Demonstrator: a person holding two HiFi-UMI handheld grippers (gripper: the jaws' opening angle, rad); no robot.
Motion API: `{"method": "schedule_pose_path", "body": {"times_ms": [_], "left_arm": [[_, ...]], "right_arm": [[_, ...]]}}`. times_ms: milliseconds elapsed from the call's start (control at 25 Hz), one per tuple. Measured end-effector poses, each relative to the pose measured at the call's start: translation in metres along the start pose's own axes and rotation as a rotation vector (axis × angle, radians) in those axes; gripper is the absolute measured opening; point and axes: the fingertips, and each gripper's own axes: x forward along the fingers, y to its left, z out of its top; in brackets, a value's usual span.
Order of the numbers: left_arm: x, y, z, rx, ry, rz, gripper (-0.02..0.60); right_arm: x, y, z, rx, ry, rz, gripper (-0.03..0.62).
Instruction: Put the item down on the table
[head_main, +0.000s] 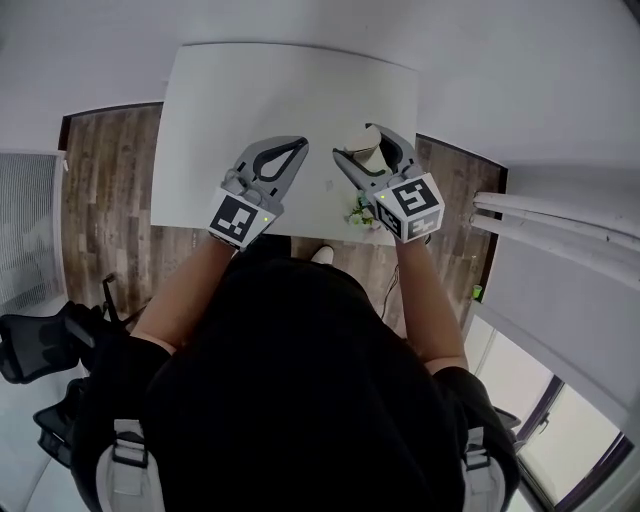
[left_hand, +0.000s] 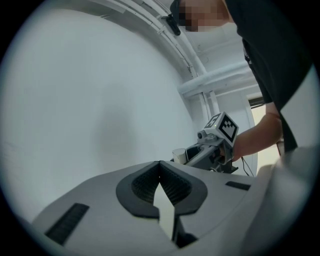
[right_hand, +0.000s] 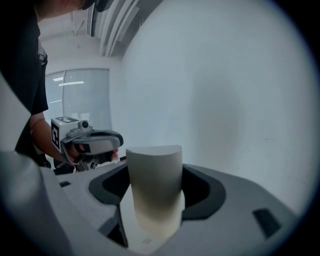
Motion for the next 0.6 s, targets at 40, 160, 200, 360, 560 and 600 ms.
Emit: {"method": "schedule_pose_path", "body": {"times_ms": [40, 160, 200, 360, 560, 600], "left_arm": [[0.004, 0.003, -0.003, -0.001, 0.001, -0.006, -0.006], [0.014, 0.011, -0.015, -0.005, 0.006, -0.018, -0.006], [0.016, 0.013, -0.019, -0.006, 0.009, -0.023, -0.006], [0.022, 0.028, -0.036, -0.032, 0.024, -0.031, -0.006], [0.037, 0.036, -0.047, -0.039, 0.038, -0.051, -0.006], [0.040, 0.037, -0.053, -0.038, 0.041, -0.051, -0.006]], "right_arm": [[0.005, -0.004, -0.002, -0.007, 0.015, -0.008, 0.311], [0.018, -0.013, -0.014, -0.022, 0.070, -0.013, 0.311], [0.023, -0.016, -0.020, -0.026, 0.092, -0.012, 0.311], [0.046, -0.027, -0.042, -0.044, 0.178, -0.013, 0.310], [0.070, -0.035, -0.067, -0.037, 0.263, 0.000, 0.310], [0.073, -0.035, -0.071, -0.035, 0.273, 0.002, 0.308]]}}
